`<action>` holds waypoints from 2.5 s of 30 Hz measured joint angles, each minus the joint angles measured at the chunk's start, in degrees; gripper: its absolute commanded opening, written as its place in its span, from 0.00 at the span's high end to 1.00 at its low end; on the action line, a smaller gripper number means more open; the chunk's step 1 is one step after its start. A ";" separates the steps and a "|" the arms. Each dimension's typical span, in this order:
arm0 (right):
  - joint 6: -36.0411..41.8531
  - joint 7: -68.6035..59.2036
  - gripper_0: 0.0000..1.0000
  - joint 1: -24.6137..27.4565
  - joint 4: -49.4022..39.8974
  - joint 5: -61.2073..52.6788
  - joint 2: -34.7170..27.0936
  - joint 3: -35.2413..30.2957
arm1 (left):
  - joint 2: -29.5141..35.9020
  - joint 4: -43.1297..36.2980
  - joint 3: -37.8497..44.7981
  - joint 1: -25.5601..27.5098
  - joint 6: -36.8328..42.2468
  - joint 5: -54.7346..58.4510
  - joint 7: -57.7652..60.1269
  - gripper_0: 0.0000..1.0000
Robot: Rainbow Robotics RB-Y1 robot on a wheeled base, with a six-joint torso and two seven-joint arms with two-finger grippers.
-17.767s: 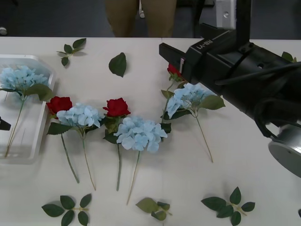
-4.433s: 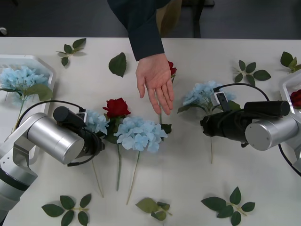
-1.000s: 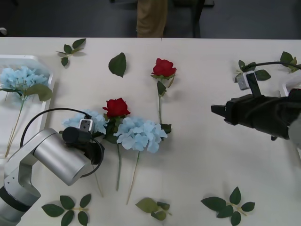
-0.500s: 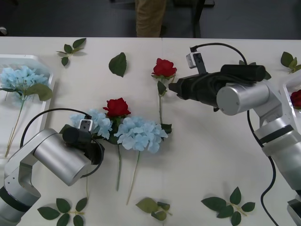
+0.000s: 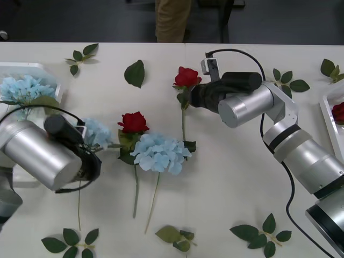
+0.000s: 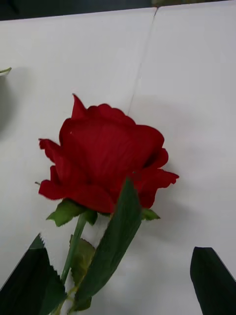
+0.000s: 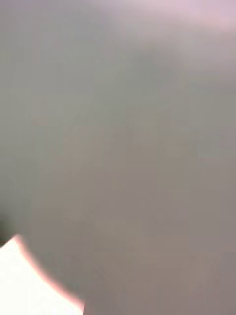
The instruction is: Place the red flowers into the right box and the blue flowers into the left box. If a person shows an open palm, hand one flower to the person first, then continue sorting.
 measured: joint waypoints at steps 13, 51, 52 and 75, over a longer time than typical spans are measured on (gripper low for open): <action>-3.08 -7.43 0.17 -2.33 4.46 5.89 2.52 4.65 | 10.81 0.92 23.98 -5.61 7.96 19.98 -15.30 1.00; -8.81 -9.36 1.00 -2.99 10.96 18.61 3.20 8.14 | 26.86 47.13 11.47 -14.21 -32.18 24.46 -30.40 0.00; -8.09 -9.36 1.00 -2.99 10.94 18.61 3.19 7.57 | 26.86 47.13 11.47 -14.21 -32.18 24.46 -30.40 0.00; 11.75 -9.35 0.31 -2.94 -7.65 8.65 -5.33 5.94 | 21.47 27.95 15.86 -14.22 -4.39 33.50 -18.18 0.00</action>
